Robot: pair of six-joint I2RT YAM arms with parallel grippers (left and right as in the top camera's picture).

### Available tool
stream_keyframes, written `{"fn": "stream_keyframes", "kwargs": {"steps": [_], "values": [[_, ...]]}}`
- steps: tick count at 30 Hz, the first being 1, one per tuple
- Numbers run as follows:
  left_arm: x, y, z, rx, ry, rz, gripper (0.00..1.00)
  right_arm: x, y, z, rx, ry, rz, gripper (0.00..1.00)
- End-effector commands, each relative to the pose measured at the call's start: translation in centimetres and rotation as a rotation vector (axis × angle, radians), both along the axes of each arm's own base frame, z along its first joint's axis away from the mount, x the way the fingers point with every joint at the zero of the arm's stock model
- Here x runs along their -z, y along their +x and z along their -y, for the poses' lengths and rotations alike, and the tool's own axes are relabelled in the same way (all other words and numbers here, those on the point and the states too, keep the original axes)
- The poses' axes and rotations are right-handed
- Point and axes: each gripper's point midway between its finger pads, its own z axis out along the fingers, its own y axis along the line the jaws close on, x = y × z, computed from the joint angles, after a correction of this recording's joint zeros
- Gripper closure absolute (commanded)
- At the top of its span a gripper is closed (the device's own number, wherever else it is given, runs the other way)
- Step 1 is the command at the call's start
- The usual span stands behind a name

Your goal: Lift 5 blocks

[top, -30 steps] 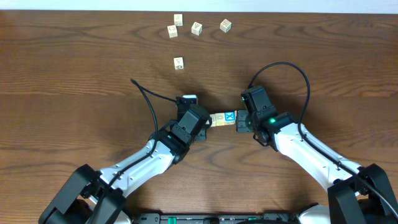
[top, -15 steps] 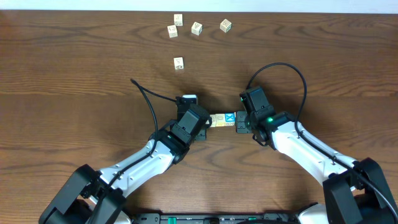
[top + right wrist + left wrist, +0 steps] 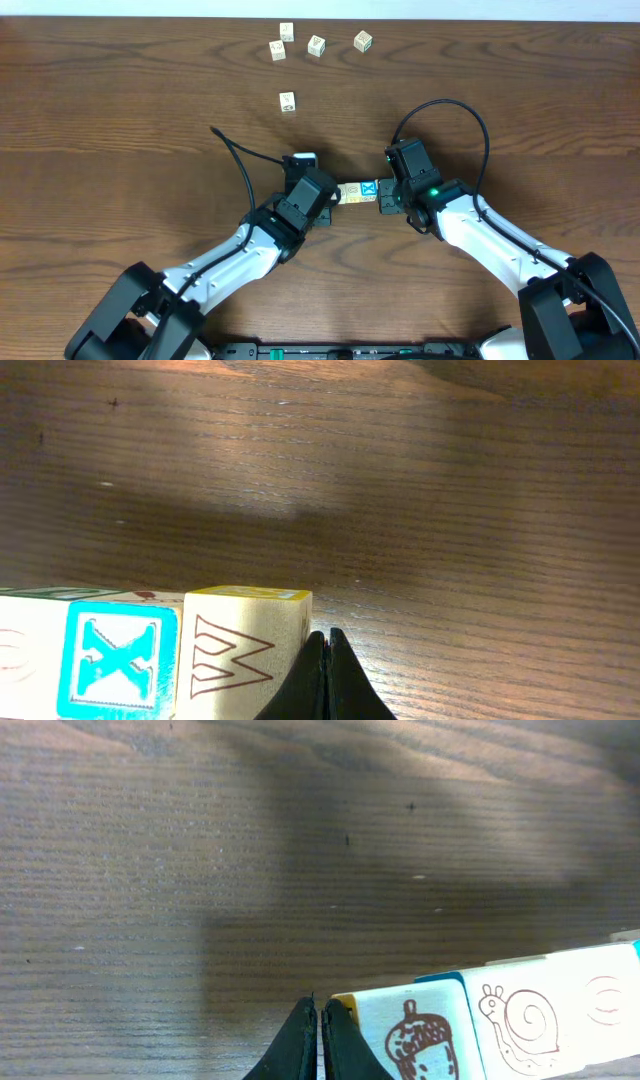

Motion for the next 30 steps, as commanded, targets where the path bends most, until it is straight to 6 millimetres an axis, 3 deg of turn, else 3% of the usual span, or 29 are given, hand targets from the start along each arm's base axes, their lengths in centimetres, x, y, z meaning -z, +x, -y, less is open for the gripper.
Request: {"fn": "stream_keyframes", "kwargs": {"steps": [1, 12, 23, 30], "values": [[-3.5, -2.6, 9.3, 0.260, -0.291, -0.051, 0.93, -2.8, -4.6, -10.3, -0.338, 0.351, -0.112, 0.99], [-3.4, -2.6, 9.4, 0.258, -0.296, -0.052, 0.93, -2.8, -4.7, -10.3, -0.338, 0.351, -0.112, 0.99], [-3.4, -2.6, 9.4, 0.258, -0.295, -0.053, 0.93, -2.9, -5.3, -11.5, -0.380, 0.343, -0.095, 0.99], [-3.4, -2.6, 9.4, 0.258, -0.295, -0.053, 0.93, -1.6, -5.3, -11.3, -0.363, 0.324, -0.123, 0.99]]}}
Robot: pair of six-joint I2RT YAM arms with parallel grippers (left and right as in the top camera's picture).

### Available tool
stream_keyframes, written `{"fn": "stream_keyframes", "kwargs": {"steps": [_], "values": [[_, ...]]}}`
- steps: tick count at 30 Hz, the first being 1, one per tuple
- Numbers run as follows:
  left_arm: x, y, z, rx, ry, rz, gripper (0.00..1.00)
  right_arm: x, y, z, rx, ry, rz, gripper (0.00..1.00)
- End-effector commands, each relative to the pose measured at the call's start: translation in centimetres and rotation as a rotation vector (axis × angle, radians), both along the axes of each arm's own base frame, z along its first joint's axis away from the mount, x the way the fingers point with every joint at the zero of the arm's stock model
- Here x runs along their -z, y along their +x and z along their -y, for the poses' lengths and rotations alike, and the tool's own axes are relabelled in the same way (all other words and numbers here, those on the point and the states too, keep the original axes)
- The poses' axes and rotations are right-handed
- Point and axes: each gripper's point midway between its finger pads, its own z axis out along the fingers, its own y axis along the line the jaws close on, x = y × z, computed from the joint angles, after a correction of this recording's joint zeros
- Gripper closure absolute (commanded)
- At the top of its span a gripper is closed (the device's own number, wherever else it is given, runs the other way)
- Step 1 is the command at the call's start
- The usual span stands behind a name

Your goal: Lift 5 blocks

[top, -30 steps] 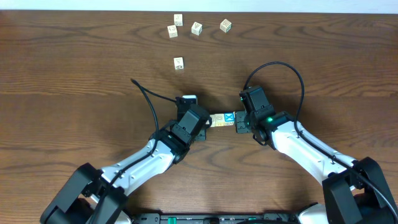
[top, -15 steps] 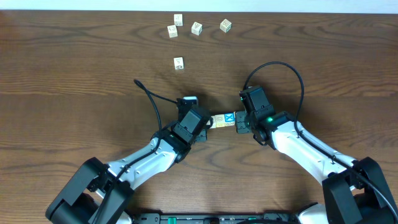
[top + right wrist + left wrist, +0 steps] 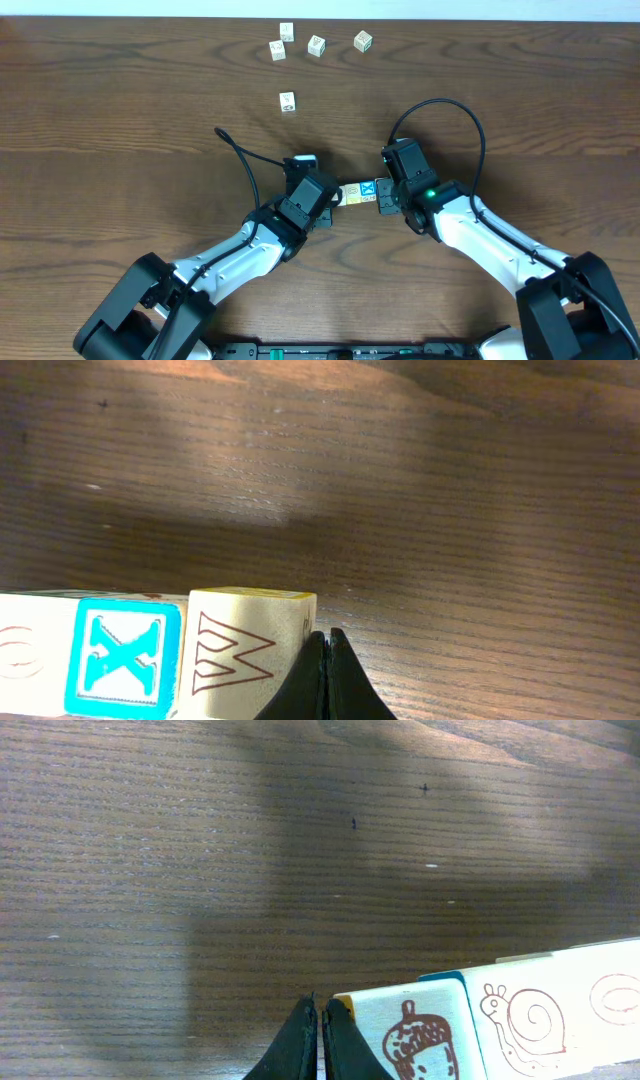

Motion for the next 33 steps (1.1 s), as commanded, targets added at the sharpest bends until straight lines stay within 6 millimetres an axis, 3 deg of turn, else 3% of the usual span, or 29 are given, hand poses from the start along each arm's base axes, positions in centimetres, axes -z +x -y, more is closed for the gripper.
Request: {"fn": "stream_keyframes", "kwargs": {"steps": [1, 20, 27, 33], "values": [[-4.5, -2.5, 9.2, 0.265, -0.289, -0.021, 0.93, -1.3, -5.7, -11.3, -0.349, 0.355, -0.168, 0.99], [-4.4, -2.5, 9.2, 0.264, -0.288, -0.023, 0.93, -1.4, -5.4, -11.5, -0.354, 0.364, -0.158, 0.99], [-3.5, -2.5, 9.1, 0.261, -0.275, -0.041, 0.93, -1.4, -5.4, -11.5, -0.353, 0.364, -0.157, 0.99], [-3.5, -2.5, 9.1, 0.261, -0.274, -0.041, 0.93, -0.2, -5.4, -11.5, -0.349, 0.353, -0.179, 0.99]]}}
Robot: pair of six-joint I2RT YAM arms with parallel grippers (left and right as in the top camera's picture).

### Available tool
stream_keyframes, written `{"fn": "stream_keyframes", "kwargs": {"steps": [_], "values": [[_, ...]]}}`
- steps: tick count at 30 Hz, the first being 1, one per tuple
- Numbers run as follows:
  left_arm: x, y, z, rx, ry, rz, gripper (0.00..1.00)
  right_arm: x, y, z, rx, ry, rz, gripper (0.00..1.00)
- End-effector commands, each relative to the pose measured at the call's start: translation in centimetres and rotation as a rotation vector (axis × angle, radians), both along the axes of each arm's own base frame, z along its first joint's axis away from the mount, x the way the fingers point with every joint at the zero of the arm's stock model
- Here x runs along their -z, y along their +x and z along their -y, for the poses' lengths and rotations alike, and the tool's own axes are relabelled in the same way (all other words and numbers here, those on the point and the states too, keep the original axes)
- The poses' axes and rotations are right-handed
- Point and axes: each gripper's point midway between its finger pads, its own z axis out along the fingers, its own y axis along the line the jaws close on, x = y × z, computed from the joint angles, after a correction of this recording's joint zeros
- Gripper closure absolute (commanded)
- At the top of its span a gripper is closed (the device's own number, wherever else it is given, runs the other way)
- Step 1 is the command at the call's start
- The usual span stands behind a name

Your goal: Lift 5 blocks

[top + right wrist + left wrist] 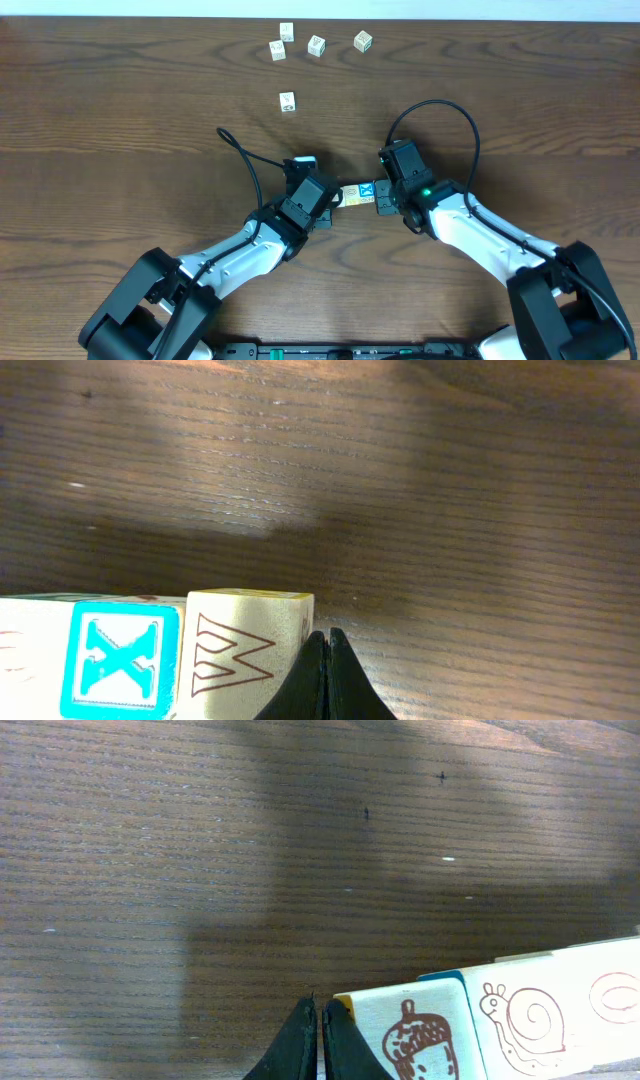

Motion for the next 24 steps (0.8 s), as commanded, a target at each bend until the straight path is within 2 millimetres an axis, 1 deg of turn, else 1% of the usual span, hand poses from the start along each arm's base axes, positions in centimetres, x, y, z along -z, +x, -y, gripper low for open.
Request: {"fn": "stream_keyframes", "kwargs": {"steps": [1, 4, 10, 16, 24], "values": [[-4.2, -2.5, 9.3, 0.267, -0.291, -0.029, 0.93, -1.1, -5.6, -11.4, -0.342, 0.360, -0.171, 0.99], [-4.2, -2.4, 9.3, 0.267, -0.291, -0.028, 0.93, -0.4, -5.9, -11.7, -0.348, 0.354, -0.186, 0.99], [-3.9, -2.5, 9.3, 0.265, -0.286, -0.035, 0.93, -0.5, -6.2, -12.5, -0.373, 0.360, -0.174, 0.99], [-2.7, -2.5, 9.3, 0.254, -0.276, -0.059, 0.93, -0.5, -6.2, -12.5, -0.372, 0.359, -0.174, 0.99], [-2.7, -2.3, 9.5, 0.256, -0.283, -0.050, 0.93, -0.5, -6.2, -12.5, -0.370, 0.354, -0.171, 0.99]]}}
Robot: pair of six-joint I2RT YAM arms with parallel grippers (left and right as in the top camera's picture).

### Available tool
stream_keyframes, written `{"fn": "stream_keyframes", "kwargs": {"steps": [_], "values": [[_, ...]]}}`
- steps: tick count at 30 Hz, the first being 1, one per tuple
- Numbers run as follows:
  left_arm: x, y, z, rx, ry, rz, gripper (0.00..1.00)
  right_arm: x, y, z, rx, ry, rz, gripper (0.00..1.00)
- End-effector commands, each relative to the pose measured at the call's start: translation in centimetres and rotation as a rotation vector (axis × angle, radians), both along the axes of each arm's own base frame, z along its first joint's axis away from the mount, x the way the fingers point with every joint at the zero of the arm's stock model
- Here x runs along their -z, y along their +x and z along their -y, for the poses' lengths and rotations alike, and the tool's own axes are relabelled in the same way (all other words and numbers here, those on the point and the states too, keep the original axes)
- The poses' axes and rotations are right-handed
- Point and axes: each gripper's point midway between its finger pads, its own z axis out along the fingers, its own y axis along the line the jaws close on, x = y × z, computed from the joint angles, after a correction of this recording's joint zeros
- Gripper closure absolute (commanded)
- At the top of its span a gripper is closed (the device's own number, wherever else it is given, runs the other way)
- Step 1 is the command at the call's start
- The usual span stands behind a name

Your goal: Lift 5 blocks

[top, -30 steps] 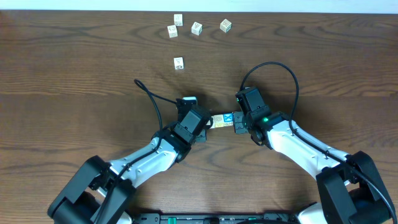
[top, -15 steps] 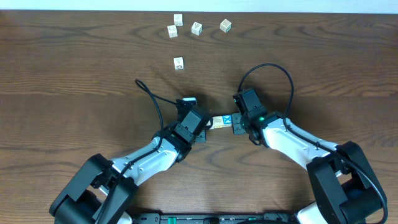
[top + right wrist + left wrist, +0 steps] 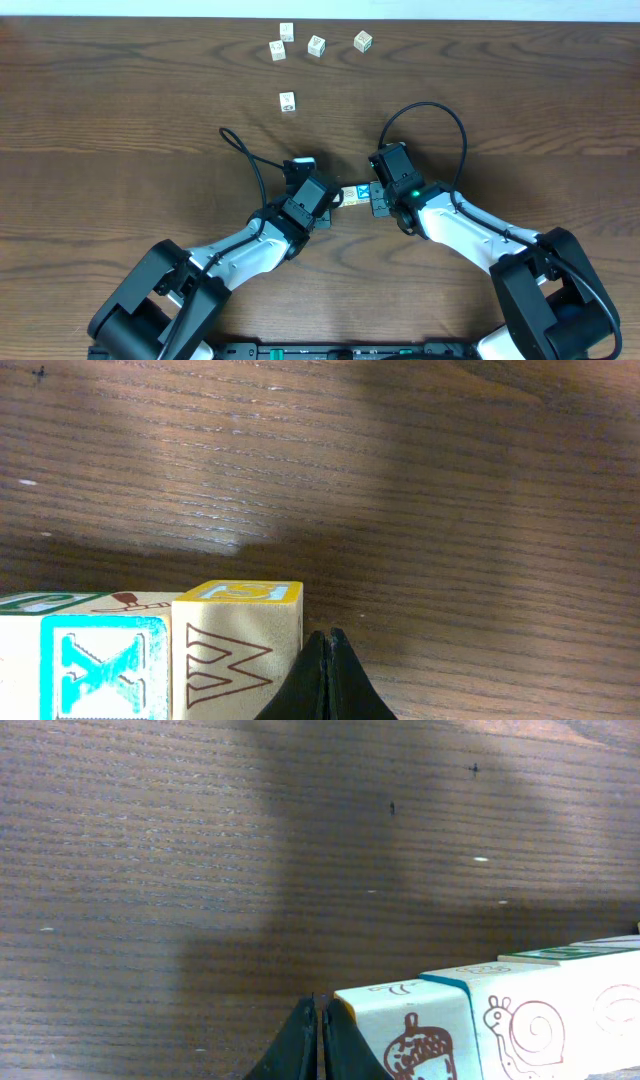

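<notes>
A short row of picture blocks (image 3: pixel 357 196) is squeezed end to end between my two grippers near the table's middle. My left gripper (image 3: pixel 320 1040) is shut, and its fingertips press sideways on the acorn block (image 3: pixel 415 1035); a snail block (image 3: pixel 530 1020) follows it. My right gripper (image 3: pixel 327 675) is shut too, and it leans against the W block (image 3: pixel 235 655), which sits beside a blue X block (image 3: pixel 100 665). Neither gripper has anything between its fingers. A dark shadow lies behind the row. I cannot tell whether the row is clear of the wood.
Several loose blocks lie far back: a cluster of three (image 3: pixel 278 49), one to their right (image 3: pixel 363 41), and a single block (image 3: pixel 287 101) nearer. Black cables (image 3: pixel 430 115) loop off both wrists. The brown table (image 3: pixel 120 150) stretches wide on both sides.
Both grippers and the clamped row have shifted a little to the left in the overhead view. The wrist views now show more of the blocks' top faces.
At every earlier moment both grippers were shut and pressed on opposite ends of the same row, with the acorn block at the left and the W block at the right. From one moment to the following, the pair and the row stood slightly further left, with the clamp unchanged.
</notes>
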Motion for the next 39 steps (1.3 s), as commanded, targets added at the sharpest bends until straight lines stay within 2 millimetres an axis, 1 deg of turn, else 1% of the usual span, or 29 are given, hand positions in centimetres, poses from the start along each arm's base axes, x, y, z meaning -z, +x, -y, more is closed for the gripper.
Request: {"fn": "stream_keyframes", "kwargs": {"steps": [1, 8, 14, 32, 36, 39], "values": [[-3.8, -2.5, 9.8, 0.278, -0.304, -0.043, 0.93, -2.1, -6.3, -12.1, -0.365, 0.404, -0.188, 0.99], [-3.4, -2.6, 9.7, 0.276, -0.299, -0.048, 0.93, -2.1, -6.3, -12.1, -0.365, 0.404, -0.188, 0.99], [-2.5, -2.7, 9.6, 0.274, -0.287, -0.065, 0.93, -2.0, -6.4, -12.0, -0.365, 0.402, -0.193, 0.99], [-2.2, -2.8, 9.3, 0.276, -0.265, -0.070, 0.93, -1.9, -6.5, -11.9, -0.362, 0.397, -0.201, 0.99], [-1.9, -3.1, 9.0, 0.273, -0.251, -0.088, 0.93, -1.8, -6.5, -11.7, -0.358, 0.390, -0.198, 0.97], [-1.7, -3.2, 8.9, 0.279, -0.243, -0.092, 0.93, -1.5, -6.2, -11.1, -0.340, 0.350, -0.189, 0.93]]}}
